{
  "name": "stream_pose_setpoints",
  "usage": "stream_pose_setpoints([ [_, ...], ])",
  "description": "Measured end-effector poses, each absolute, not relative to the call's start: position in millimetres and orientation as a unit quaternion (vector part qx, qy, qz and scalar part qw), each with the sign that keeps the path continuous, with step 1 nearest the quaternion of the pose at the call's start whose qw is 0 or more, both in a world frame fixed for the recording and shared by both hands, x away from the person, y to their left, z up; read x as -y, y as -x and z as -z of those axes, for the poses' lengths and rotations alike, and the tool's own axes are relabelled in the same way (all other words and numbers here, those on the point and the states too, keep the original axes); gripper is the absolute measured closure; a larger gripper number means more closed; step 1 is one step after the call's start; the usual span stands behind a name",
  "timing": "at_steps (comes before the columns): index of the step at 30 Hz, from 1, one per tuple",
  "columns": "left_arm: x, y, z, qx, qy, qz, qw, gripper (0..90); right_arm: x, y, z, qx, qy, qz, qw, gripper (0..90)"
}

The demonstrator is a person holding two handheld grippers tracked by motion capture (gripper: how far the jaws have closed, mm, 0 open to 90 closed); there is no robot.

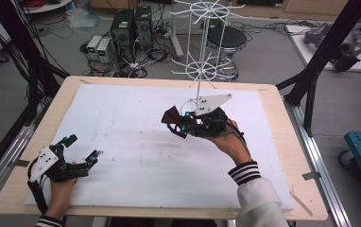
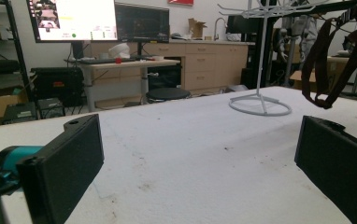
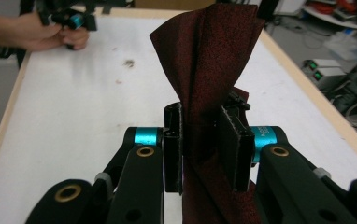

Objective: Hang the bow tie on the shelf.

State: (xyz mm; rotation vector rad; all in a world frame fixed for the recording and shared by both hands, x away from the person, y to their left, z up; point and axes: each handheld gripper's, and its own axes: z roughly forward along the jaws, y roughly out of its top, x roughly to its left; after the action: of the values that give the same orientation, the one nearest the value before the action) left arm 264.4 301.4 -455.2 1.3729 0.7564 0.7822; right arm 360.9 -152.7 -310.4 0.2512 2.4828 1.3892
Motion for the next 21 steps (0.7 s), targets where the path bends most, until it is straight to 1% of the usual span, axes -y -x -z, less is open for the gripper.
stream_pose_setpoints([
  [14,-301,-264,455,-0.331,-0.602,-0.343,0.641,1.7,180,-359,298,-0.822,-0.136,-0.529,0.161,73.2],
  [15,-301,-264,455,-0.331,-0.602,-0.343,0.641,1.7,185,-359,296,-0.815,-0.147,-0.534,0.169,73.2],
  [16,-301,-264,455,-0.331,-0.602,-0.343,0.641,1.7,188,-359,296,-0.811,-0.154,-0.54,0.166,73.2],
  [21,-301,-264,455,-0.331,-0.602,-0.343,0.64,1.7,203,-359,292,-0.791,-0.179,-0.558,0.177,73.2],
])
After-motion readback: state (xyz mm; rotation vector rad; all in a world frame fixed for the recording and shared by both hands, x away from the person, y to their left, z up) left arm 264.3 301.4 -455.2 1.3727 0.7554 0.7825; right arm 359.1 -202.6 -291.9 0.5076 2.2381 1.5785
